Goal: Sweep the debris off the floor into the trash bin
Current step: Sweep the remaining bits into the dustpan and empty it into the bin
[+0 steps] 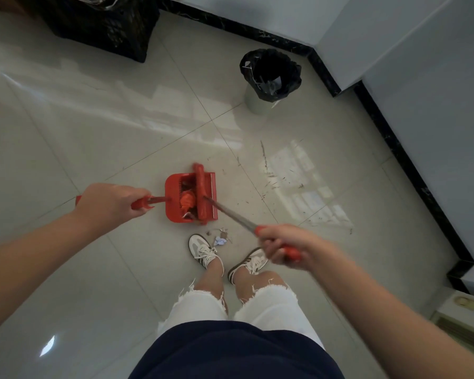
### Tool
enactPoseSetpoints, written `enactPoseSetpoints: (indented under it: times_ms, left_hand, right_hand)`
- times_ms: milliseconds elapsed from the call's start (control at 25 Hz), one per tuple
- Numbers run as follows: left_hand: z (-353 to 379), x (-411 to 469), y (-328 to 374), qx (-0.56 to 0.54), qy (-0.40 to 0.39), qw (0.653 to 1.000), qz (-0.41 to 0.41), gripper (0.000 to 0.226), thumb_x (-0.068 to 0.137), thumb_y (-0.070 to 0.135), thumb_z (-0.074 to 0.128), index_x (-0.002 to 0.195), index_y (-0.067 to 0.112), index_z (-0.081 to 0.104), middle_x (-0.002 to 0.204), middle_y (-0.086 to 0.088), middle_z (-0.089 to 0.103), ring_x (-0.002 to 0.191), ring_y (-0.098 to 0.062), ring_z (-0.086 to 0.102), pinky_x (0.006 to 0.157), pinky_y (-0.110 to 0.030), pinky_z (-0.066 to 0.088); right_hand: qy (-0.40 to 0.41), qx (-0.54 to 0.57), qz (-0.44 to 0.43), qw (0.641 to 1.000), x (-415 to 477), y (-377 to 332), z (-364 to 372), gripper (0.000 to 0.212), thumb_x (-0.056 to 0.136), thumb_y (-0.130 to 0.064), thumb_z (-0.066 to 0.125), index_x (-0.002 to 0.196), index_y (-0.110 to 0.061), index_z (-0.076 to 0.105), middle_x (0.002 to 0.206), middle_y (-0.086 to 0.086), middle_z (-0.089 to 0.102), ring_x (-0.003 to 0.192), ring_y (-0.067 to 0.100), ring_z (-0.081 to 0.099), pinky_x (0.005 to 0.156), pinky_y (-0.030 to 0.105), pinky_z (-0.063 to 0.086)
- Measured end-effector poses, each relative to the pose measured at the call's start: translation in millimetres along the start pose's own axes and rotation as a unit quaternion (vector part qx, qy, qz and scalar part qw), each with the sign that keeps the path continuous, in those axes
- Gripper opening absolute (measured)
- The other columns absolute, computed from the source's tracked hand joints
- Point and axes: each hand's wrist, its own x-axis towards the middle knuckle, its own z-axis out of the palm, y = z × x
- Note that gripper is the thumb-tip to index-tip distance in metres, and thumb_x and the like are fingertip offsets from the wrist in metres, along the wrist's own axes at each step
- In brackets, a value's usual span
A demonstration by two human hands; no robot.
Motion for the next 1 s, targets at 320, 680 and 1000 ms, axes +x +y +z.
enactPoseSetpoints:
  times_ms: [320, 680, 1000]
  left_hand:
    - [11.9, -23.1, 4.8, -0.002, -0.044, 0.998, -0.042, 0.022, 0.063, 0.033, 0.092, 0.077, 0.026, 0.076, 0.064, 0.006, 0.072, 0.05, -0.021, 0.068, 0.044, -0.023, 0.044]
    - [9.6, -62.7, 20.5, -0.089, -0.008, 0.967, -0.24, 0.027, 0.078, 0.06, 0.072, 0.099, 0.042, 0.068, 0.091, 0.009, 0.076, 0.082, -0.019, 0.072, 0.068, -0.035, 0.056]
    - [23.5, -136.4, 49.0, -0.084, -0.022, 0.924, -0.373, 0.037, 0.079, 0.072, 0.061, 0.113, 0.058, 0.058, 0.094, 0.035, 0.066, 0.086, 0.004, 0.062, 0.085, -0.029, 0.054]
  right_hand:
    - [0.129, -0.209, -0.085, 0.966, -80.6, 16.1, -67.4, 0.053, 0.085, 0.005, 0.046, 0.126, -0.027, 0.055, 0.055, 0.003, 0.044, 0.038, 0.007, 0.035, 0.033, 0.016, 0.028]
    - [0.3, -0.31, -0.142, 0.891, -28.9, -24.1, -153.9, 0.023, 0.087, 0.002, 0.047, 0.106, -0.008, 0.054, 0.059, 0.01, 0.046, 0.04, 0.018, 0.043, 0.039, 0.022, 0.039]
    - [0.274, -0.399, -0.172, 0.858, 87.1, -58.3, -182.1, 0.018, 0.087, 0.009, 0.039, 0.103, 0.0, 0.041, 0.06, 0.016, 0.048, 0.037, 0.019, 0.044, 0.03, 0.019, 0.035]
